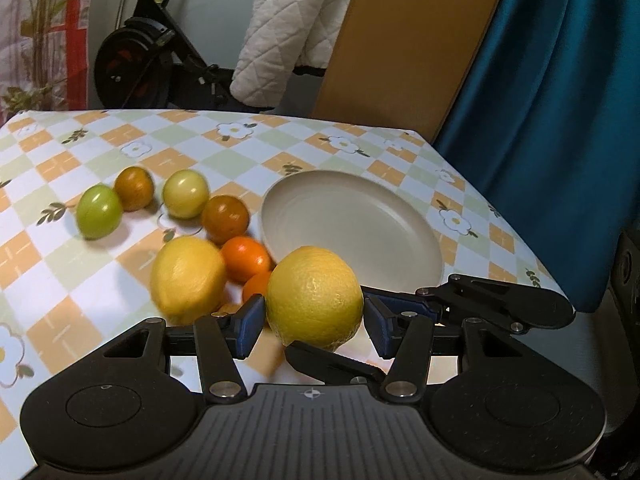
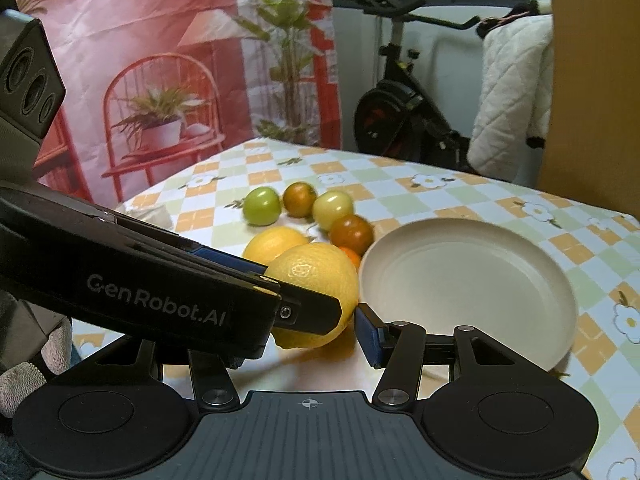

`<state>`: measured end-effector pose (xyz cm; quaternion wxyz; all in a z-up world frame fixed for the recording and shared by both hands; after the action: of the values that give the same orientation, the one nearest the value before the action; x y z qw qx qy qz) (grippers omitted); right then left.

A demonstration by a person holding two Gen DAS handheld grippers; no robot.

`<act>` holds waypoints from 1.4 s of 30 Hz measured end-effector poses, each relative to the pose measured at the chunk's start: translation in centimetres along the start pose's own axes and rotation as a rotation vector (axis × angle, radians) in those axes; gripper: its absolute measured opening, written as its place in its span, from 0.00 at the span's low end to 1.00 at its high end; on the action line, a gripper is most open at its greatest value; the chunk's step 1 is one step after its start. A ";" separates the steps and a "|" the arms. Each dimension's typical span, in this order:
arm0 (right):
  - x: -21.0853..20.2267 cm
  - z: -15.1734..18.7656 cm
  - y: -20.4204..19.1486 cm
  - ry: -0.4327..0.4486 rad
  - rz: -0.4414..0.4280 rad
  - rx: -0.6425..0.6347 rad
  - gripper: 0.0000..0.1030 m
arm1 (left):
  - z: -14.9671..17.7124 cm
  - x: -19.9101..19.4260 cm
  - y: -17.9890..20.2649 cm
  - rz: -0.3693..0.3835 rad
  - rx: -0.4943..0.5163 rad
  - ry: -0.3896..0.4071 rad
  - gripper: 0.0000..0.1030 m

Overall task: Organize fruits
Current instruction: 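Carry the lemon in the right gripper over the beige plate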

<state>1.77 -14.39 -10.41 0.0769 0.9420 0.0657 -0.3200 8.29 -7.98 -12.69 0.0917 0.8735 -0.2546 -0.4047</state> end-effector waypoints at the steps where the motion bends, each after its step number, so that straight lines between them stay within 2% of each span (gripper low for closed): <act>1: 0.0 0.0 0.4 0.003 0.007 0.008 0.48 | -0.2 0.3 0.3 0.004 0.004 -0.004 0.55; 17: 1.0 1.2 7.5 0.021 0.131 0.104 0.47 | -2.8 6.7 4.9 0.020 0.095 -0.066 0.55; 30: 3.0 2.8 12.6 -0.002 0.208 0.163 0.47 | -4.3 11.9 6.4 0.043 0.076 -0.132 0.55; 42: 4.3 2.7 15.7 -0.016 0.300 0.140 0.46 | -6.4 14.8 7.7 0.060 0.040 -0.131 0.56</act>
<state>6.31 -29.98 -13.54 0.0584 0.9418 -0.0988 -0.3161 18.26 -22.58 -15.49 0.0693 0.8388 -0.2941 -0.4530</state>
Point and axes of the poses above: each gripper's, at about its wrist camera, not at the fingertips, and x roughly the way its jaws point, y to its right, z to its underside, the point moved 8 cm from there along x, roughly the way its jaws point, and after that the axes turned 10 degrees about -x, right-handed, at the moved point
